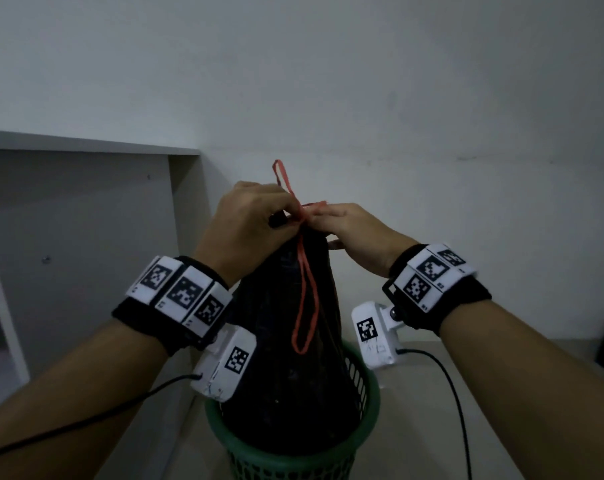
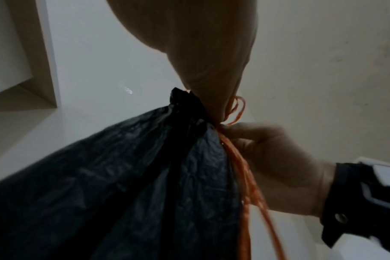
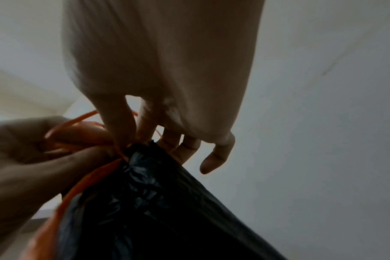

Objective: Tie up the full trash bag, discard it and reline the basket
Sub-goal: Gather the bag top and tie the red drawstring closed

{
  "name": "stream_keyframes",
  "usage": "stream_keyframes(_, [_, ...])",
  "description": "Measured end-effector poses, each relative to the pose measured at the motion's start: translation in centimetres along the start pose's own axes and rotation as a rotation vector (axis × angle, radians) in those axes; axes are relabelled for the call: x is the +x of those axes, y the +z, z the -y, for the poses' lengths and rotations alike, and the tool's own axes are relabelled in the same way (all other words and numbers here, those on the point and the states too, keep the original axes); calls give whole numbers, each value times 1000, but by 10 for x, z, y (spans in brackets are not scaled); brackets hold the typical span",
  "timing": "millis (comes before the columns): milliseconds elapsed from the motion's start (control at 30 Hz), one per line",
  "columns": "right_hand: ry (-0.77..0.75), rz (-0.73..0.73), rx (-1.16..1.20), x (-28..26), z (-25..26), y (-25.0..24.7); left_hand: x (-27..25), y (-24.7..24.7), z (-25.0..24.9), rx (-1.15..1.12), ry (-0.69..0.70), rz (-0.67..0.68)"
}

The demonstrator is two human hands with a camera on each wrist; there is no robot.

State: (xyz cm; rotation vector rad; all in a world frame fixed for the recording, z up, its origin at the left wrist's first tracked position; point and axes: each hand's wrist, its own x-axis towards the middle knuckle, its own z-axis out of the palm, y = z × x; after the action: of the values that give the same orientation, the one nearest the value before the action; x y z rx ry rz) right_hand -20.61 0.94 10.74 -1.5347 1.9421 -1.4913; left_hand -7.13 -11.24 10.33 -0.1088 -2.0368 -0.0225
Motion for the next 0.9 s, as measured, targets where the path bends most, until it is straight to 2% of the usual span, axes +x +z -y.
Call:
stream_keyframes(167, [-124, -103, -10, 1, -11, -6, -6, 3, 6, -154, -110, -74])
stream_keyframes(267, [-264, -205, -215, 3, -6, -3, -12, 7, 9, -205, -205, -127])
stream_keyframes(333, [-301, -212, -369, 8, -3, -1, -14, 8, 7, -234, -279, -139])
stream_keyframes(400, [-219, -141, -407, 11, 2, 0, -14, 10, 6, -284, -354, -144])
stream_keyframes(433, [-155, -135, -344, 13, 5, 0, -14, 11, 6, -326, -397, -154])
stream_keyframes(567, [28, -236, 40, 16, 7, -7, -16, 16, 6, -534, -562, -212])
stream_keyframes(667, [44, -288, 77, 17, 0, -8, -14, 17, 0, -642, -617, -229])
stream_keyframes(733, [12, -451, -103, 18, -7, -7, -14, 18, -2, -688, -632, -228])
stream_keyframes(833, [-17, -719, -757, 16, -10, -6, -15, 20, 0, -661, -594, -216])
stream_keyframes(867, [-3, -776, -914, 16, -8, -8, -17, 20, 2, -654, -593, -213])
stream_keyframes(900, [37, -813, -975, 17, -8, -12, -19, 18, 5, -651, -602, -218])
